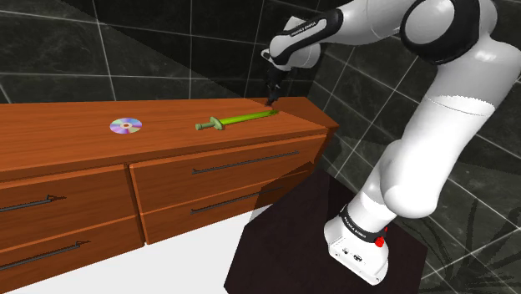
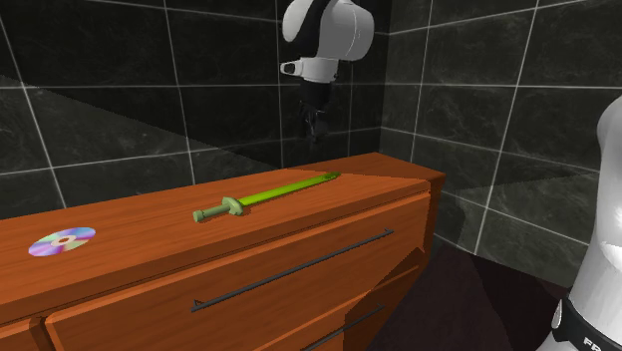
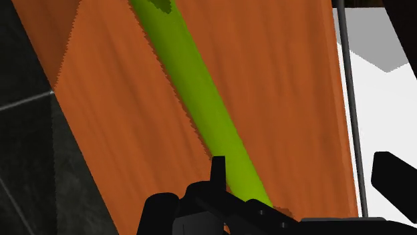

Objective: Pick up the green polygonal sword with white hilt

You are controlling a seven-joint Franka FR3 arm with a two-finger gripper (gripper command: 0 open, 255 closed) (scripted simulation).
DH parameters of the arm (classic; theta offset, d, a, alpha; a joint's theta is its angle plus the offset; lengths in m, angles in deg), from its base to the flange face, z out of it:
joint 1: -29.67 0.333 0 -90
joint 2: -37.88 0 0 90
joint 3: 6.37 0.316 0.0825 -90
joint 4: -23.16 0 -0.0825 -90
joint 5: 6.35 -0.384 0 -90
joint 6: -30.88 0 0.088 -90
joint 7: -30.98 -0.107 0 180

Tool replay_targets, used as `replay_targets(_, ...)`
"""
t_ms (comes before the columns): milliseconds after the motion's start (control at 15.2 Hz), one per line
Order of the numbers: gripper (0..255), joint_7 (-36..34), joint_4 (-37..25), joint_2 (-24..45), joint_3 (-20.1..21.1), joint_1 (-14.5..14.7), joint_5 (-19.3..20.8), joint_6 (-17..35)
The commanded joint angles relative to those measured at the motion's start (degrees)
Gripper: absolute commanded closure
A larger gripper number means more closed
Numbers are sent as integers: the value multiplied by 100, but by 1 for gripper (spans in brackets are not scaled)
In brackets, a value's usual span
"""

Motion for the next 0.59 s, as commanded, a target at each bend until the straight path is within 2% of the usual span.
replay_targets(0,0,694,-262,526,122,-100,-405,156)
replay_targets(264,0,1712,-904,1410,515,-386,-876,267)
replay_targets(528,0,2518,-1599,2229,921,-654,-1089,329)
